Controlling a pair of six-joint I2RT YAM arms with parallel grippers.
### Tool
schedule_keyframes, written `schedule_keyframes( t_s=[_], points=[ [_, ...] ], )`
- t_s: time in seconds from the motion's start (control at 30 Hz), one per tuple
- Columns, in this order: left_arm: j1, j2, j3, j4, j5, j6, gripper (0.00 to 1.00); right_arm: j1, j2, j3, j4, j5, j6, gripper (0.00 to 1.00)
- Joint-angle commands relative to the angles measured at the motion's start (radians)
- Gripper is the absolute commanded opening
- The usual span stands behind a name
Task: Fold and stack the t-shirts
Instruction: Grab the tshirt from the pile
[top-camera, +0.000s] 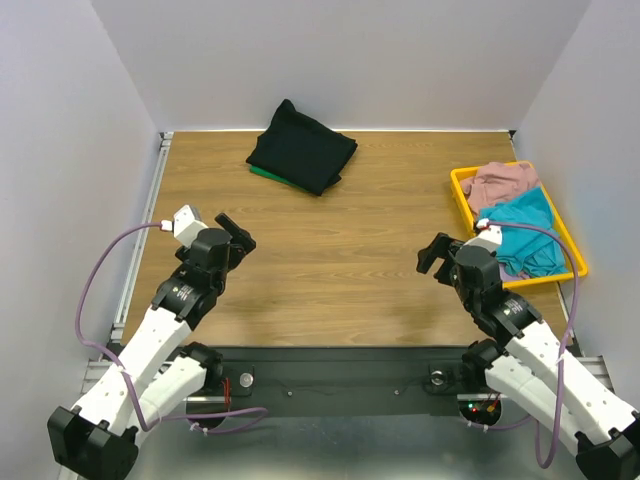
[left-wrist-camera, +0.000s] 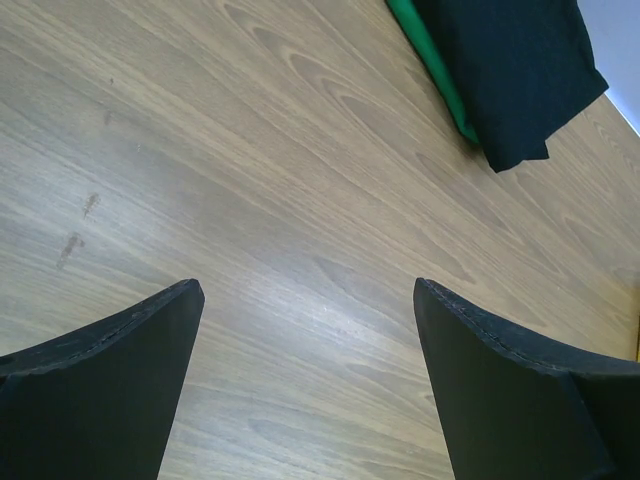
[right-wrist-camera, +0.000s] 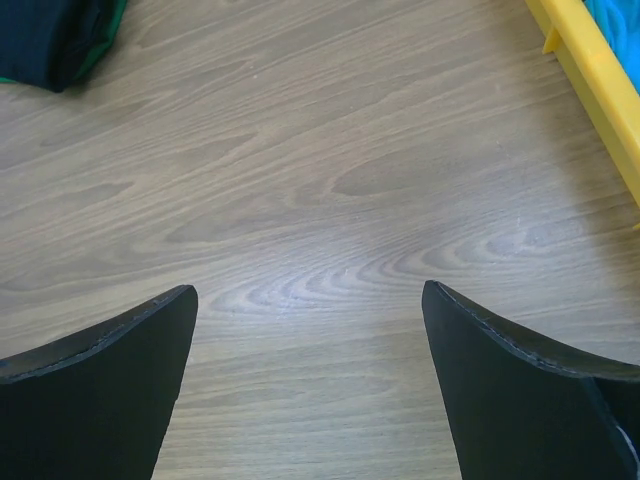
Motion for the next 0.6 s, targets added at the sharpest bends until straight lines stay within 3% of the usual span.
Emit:
schedule_keyframes(
  t_s=[0.0,0.2,0.33,0.57],
  points=[
    [-0.004,-0.025,-0.009,0.008,-0.028,-0.015,0.99,0.007,0.003,0.040,0.037,0.033,0.050,1.00],
    [-0.004,-0.032,-0.034,0.029,-0.012,-0.012,0.99,0.008,0.099,0.138,0.034,0.176,0.133,1.00],
    [-0.004,-0.018,-0.036,0.034,-0.009,-0.014,0.99,-0.034,0.295,0.283,0.017,0.272,0.104,1.00],
    [-0.004,-0.002,-0.036,0.044,0.023,0.000,0.99,-0.404,0.622,0.521,0.010,0.023,0.046,1.00]
  ],
)
